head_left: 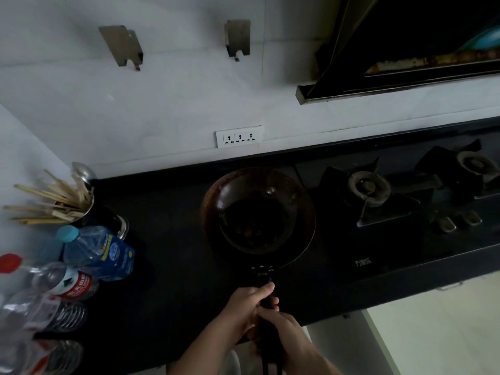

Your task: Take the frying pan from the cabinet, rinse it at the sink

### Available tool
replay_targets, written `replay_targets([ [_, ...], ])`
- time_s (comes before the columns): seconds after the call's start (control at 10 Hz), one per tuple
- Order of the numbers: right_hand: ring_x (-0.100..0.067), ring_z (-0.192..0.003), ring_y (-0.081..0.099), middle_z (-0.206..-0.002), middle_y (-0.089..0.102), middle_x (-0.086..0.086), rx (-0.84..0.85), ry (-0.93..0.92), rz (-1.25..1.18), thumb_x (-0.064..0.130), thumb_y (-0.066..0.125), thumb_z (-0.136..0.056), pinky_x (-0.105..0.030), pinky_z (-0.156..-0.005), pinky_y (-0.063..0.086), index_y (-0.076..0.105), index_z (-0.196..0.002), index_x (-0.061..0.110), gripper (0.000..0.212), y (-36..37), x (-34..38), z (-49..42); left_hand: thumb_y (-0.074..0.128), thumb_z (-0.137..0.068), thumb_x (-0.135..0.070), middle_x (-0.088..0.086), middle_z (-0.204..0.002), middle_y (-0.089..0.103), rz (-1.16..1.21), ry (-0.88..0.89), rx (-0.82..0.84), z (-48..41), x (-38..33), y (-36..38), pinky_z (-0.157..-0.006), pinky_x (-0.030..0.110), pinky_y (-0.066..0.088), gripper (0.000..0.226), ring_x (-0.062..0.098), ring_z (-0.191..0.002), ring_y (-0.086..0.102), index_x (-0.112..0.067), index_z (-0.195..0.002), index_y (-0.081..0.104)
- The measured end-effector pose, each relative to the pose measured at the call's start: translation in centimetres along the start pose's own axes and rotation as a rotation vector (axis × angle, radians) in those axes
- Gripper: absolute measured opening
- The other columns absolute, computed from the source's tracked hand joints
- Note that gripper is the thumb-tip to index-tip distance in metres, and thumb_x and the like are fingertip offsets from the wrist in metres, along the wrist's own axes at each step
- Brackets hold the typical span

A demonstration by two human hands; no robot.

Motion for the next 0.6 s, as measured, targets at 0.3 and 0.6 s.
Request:
replay_targets([
  [0.3, -0.002, -0.086, 0.064, -0.093, 0.066, 0.012, -0.394, -0.616, 0.952, 0.050, 0.062, -0.087, -0.022, -0.075, 0.054, 0.062, -0.097, 0.029, 0.023, -5.4, 7.9, 0.3, 0.050, -0.090, -0.061, -0.008, -0.148, 0.040, -0.891, 0.551, -0.643, 6.7, -5.4, -4.7, -0.110, 0.026, 0.037, 0.076, 0.010, -0.136, 0.038, -0.023, -0.151, 0.026],
  [0.6, -0.013, -0.116, 0.056, -0.125, 0.060, 0.009, -0.572, -1.058, 1.372, 0.044, 0.051, -0.089, -0.029, -0.094, 0.049, 0.057, -0.128, 0.027, 0.043, -1.1, 19.6, 4.4, 0.038, -0.091, -0.062, -0.010, -0.154, 0.037, -1.456, 0.925, -0.819, 10.2, -16.2, -1.1, -0.115, 0.031, 0.032, 0.069, 0.011, -0.142, 0.032, -0.027, -0.150, 0.032],
])
Point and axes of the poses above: each hand's wrist, its own z-axis away from the middle knuckle, its own y-axis out of the palm, x = y × z, the point moved 8 cm from there along -z, towards the middle knuckle
